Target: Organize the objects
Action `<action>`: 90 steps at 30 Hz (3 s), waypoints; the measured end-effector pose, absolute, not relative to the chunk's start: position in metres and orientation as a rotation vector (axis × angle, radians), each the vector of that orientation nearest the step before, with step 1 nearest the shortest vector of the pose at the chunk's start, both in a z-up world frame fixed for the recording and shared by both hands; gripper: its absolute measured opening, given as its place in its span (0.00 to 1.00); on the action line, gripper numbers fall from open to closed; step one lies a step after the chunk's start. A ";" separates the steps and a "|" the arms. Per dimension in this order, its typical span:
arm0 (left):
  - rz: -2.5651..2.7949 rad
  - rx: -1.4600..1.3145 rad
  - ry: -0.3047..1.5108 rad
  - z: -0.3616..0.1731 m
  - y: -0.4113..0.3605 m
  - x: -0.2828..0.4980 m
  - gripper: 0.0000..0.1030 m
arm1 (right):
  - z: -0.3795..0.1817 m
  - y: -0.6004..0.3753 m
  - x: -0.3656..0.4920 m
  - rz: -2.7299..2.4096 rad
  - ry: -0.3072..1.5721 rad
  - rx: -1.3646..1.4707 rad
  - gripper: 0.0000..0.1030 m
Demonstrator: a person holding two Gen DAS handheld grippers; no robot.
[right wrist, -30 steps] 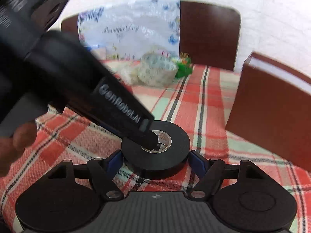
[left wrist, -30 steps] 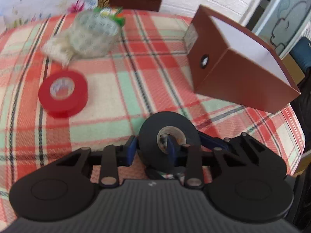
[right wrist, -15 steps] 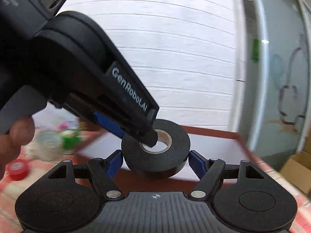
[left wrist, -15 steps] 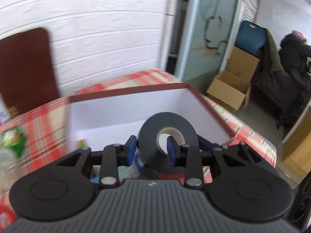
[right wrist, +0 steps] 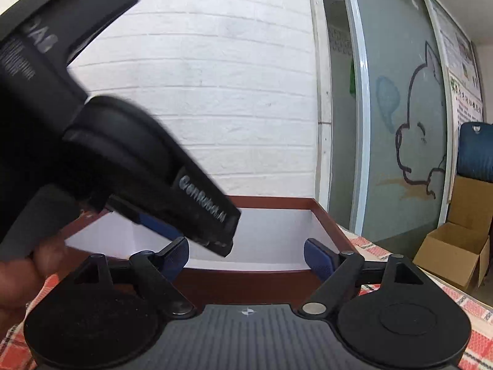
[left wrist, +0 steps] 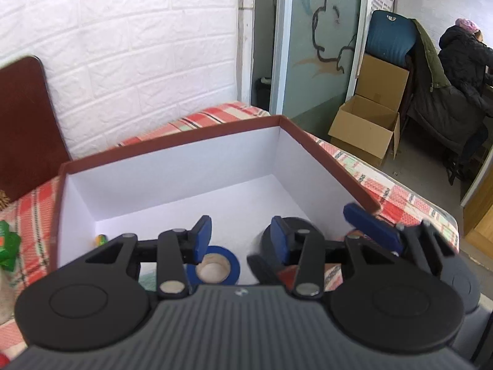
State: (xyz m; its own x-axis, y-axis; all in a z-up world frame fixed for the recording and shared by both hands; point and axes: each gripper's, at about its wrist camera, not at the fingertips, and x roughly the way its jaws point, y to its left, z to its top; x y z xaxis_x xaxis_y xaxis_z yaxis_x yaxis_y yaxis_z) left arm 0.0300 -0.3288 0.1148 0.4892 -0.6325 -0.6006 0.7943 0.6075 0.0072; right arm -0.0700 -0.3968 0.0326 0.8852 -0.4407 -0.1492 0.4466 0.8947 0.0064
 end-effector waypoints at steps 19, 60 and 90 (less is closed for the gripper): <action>-0.610 0.259 0.672 0.101 -0.200 0.013 0.48 | 0.032 -0.333 -0.103 -0.365 0.336 0.274 0.78; -0.118 -0.049 0.579 0.011 0.067 0.048 0.68 | 0.008 -0.124 0.057 0.181 0.569 -0.105 0.78; -0.619 0.018 0.885 0.042 -0.068 0.036 0.63 | -0.019 -0.195 -0.045 0.095 0.611 -0.013 0.74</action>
